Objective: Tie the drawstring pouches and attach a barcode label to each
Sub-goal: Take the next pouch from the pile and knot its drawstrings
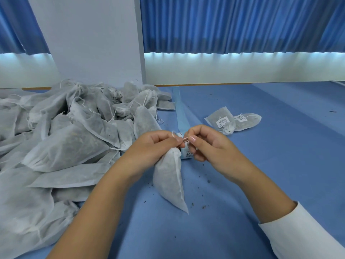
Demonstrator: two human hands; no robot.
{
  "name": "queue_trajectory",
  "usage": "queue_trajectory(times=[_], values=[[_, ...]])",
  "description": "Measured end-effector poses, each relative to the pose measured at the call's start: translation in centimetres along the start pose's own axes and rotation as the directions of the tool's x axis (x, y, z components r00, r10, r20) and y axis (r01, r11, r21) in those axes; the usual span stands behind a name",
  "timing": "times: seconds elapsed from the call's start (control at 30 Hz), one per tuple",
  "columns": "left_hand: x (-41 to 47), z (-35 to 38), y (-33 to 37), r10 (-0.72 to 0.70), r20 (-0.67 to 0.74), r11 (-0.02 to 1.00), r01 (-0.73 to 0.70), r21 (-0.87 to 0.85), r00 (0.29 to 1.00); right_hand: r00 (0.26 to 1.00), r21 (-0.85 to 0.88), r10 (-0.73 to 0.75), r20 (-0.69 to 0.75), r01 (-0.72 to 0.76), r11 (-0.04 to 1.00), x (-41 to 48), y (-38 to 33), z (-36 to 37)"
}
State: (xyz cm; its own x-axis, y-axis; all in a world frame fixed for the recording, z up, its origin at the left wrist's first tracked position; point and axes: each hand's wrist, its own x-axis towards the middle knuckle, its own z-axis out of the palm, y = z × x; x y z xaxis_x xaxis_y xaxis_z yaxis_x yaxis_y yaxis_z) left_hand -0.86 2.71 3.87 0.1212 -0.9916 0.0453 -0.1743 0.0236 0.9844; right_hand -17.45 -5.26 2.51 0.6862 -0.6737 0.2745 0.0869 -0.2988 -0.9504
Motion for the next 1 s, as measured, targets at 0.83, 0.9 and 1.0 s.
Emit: queue_trajectory(times=[0.83, 0.9, 1.0], values=[[0.19, -0.85, -0.27, -0.192, 0.039, 0.98, 0.193, -0.036, 0.981, 0.996, -0.573, -0.052, 0.071, 0.083, 0.816, -0.41, -0.21, 0.29], [0.18, -0.7, -0.31, -0.18, -0.015, 0.984, 0.18, 0.01, 0.983, 0.998, -0.515, 0.036, 0.052, -0.004, 0.857, -0.39, -0.21, 0.32], [0.29, -0.61, -0.38, -0.19, -0.064, 0.981, 0.193, 0.03, 0.98, 0.997, -0.361, 0.08, 0.019, -0.068, 0.93, -0.31, -0.33, 0.25]])
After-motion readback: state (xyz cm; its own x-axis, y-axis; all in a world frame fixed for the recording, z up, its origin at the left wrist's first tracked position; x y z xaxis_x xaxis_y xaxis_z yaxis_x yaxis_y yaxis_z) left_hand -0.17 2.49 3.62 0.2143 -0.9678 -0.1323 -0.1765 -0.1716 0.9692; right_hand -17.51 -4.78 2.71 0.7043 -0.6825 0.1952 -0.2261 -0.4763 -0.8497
